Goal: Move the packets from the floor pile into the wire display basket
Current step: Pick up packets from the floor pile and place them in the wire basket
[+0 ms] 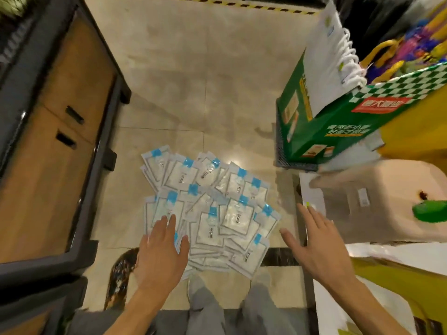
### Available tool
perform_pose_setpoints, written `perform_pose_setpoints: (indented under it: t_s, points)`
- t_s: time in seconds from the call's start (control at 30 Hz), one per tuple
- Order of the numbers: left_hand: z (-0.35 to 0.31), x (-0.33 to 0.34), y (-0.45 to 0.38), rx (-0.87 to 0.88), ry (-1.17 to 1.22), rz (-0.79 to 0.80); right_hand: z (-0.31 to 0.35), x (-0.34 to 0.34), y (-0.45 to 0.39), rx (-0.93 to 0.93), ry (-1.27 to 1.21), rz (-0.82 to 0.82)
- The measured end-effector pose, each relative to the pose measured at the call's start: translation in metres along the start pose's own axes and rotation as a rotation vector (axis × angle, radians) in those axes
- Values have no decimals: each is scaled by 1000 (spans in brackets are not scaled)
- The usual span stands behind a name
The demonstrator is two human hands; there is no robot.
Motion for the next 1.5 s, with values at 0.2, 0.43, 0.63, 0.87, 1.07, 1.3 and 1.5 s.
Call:
perform_pose_setpoints:
  t_s: [0.2,0.43,0.63,0.87,1.07,1.3,1.5]
  points:
    - [-1,156,-76,-48,24,56,-54,130,-112,2,44,51]
    - [-9,346,-166,-85,20,77,-146,301,-234,-48,124,73]
    - [-5,495,-230,-72,-51,52,-229,432,-313,20,123,57]
    - [-6,605,-286,-43,-86,-63,-296,551,-365,95,-18,-44]
    - [-5,620,-287,-38,54,-213,-329,587,-370,217,-324,-193]
    - [6,595,-286,-96,355,-222,-334,572,-373,293,-642,-258]
    - [16,566,-271,-229,734,-28,-320,545,-356,357,-1103,-234]
Point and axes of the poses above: each hand's wrist, its own y-axis away from the middle knuckle, its own x-axis out of the palm, z = x × y, the point moved 8 cm from there along -y, towards the middle knuckle, and after that the axes turned 15 degrees about -y, right-handed, at the moved point
